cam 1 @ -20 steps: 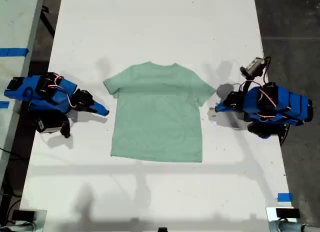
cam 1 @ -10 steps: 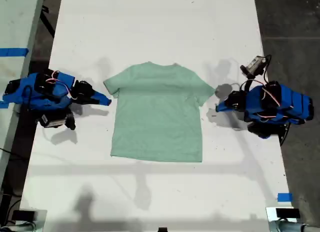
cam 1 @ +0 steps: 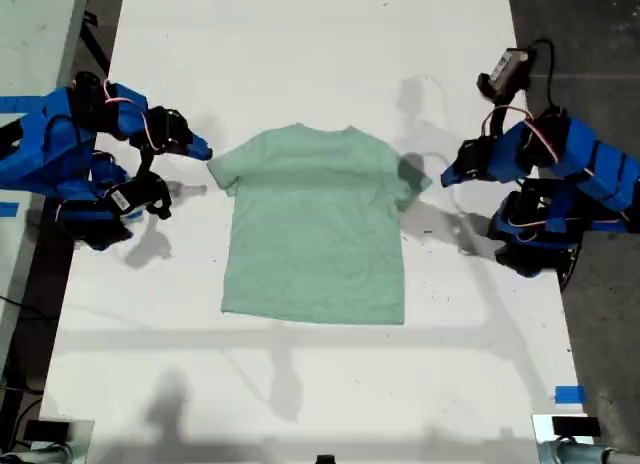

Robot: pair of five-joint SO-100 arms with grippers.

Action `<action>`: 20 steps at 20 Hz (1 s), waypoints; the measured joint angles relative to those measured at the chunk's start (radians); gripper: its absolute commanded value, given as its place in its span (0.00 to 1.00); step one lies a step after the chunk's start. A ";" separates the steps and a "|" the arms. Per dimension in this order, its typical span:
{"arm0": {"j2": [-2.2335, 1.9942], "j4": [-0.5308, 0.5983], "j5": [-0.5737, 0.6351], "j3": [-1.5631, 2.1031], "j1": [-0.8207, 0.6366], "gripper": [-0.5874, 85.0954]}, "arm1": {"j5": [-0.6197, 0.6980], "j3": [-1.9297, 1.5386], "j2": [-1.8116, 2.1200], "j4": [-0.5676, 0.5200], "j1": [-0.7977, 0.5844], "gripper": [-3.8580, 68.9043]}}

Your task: Fold tshirt

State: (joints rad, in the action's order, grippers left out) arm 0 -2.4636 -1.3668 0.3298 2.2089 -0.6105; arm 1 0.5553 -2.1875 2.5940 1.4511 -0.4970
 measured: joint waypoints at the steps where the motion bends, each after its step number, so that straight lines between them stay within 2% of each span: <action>1: 0.066 -0.038 0.058 -0.064 -0.038 0.01 | 0.040 0.071 -0.064 0.037 -0.026 0.03; 6: 0.347 -0.169 0.272 -0.310 -0.146 0.02 | 0.201 0.319 -0.293 0.158 -0.141 0.07; 7: 0.373 -0.173 0.295 -0.321 -0.163 0.02 | 0.229 0.348 -0.327 0.167 -0.158 0.12; 8: 0.379 -0.173 0.307 -0.324 -0.175 0.02 | 0.258 0.373 -0.357 0.172 -0.173 0.22; 9: 0.377 -0.173 0.313 -0.324 -0.184 0.01 | 0.285 0.385 -0.374 0.175 -0.184 0.41; 10: 0.377 -0.173 0.316 -0.324 -0.187 0.01 | 0.328 0.385 -0.374 0.175 -0.196 0.49; 13: 0.374 -0.169 0.316 -0.308 -0.193 0.01 | 0.456 0.362 -0.383 0.155 -0.259 0.55; 15: 0.374 -0.156 0.316 -0.293 -0.195 0.01 | 0.506 0.253 -0.383 0.078 -0.313 0.56; 20: 0.374 -0.121 0.316 -0.275 -0.196 0.01 | 0.531 -0.074 -0.482 -0.265 -0.318 0.58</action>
State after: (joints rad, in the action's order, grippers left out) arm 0 -2.0893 -1.4880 0.6458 1.9343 -0.8069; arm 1 1.0861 -2.2611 2.1123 1.1858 -0.8145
